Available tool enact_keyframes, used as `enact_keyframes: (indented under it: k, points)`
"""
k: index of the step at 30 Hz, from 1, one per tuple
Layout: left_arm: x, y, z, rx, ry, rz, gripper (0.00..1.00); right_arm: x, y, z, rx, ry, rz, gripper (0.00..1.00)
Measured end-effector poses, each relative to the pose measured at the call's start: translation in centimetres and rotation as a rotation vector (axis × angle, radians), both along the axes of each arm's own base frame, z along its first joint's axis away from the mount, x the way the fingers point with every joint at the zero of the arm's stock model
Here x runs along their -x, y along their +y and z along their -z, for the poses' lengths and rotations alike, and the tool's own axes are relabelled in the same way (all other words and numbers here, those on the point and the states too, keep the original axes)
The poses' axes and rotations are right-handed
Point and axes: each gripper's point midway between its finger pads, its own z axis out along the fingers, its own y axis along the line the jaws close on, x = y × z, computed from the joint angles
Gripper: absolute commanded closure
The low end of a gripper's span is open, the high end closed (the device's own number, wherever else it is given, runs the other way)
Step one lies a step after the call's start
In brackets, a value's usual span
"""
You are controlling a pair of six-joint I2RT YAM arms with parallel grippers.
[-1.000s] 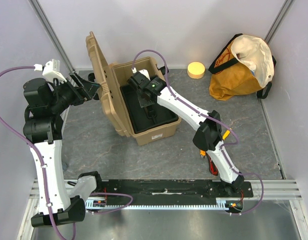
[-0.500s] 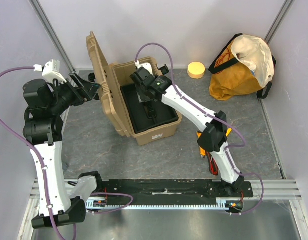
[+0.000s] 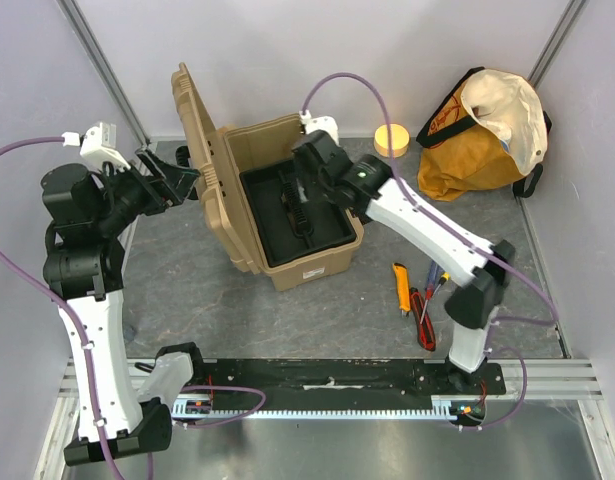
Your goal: Pack the tool kit
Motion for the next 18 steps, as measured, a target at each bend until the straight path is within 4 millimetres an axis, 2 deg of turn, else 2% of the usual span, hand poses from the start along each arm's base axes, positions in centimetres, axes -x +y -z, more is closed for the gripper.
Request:
enact_keyframes:
  k: [2, 5, 7, 9, 12, 14, 18]
  points:
    - [0.2, -0.1, -0.2, 0.000, -0.007, 0.003, 0.21, 1.1, -2.3, -1.0, -0.002, -0.016, 0.018, 0.37]
    - [0.6, -0.3, -0.5, 0.000, -0.019, 0.015, 0.21, 2.4, -6.7, -2.5, -0.024, -0.045, 0.076, 0.37]
    - [0.9, -0.6, -0.6, 0.002, -0.024, 0.027, 0.21, 3.2, -10.7, -2.7, -0.032, -0.061, 0.144, 0.37]
    - [1.1, -0.7, -0.9, 0.001, -0.031, 0.032, 0.21, 3.8, -14.2, -2.0, -0.031, -0.061, 0.214, 0.37]
    - [1.3, -0.8, -1.6, -0.001, -0.046, 0.036, 0.21, 5.2, -18.4, 1.5, 0.003, -0.012, 0.299, 0.39]
    - [1.7, -1.0, -2.3, -0.002, -0.063, 0.046, 0.21, 6.5, -21.0, 5.3, 0.053, 0.056, 0.353, 0.42]
    - [2.3, -1.3, -3.2, -0.006, -0.091, 0.059, 0.21, 8.7, -24.6, 11.4, 0.130, 0.180, 0.440, 0.50]
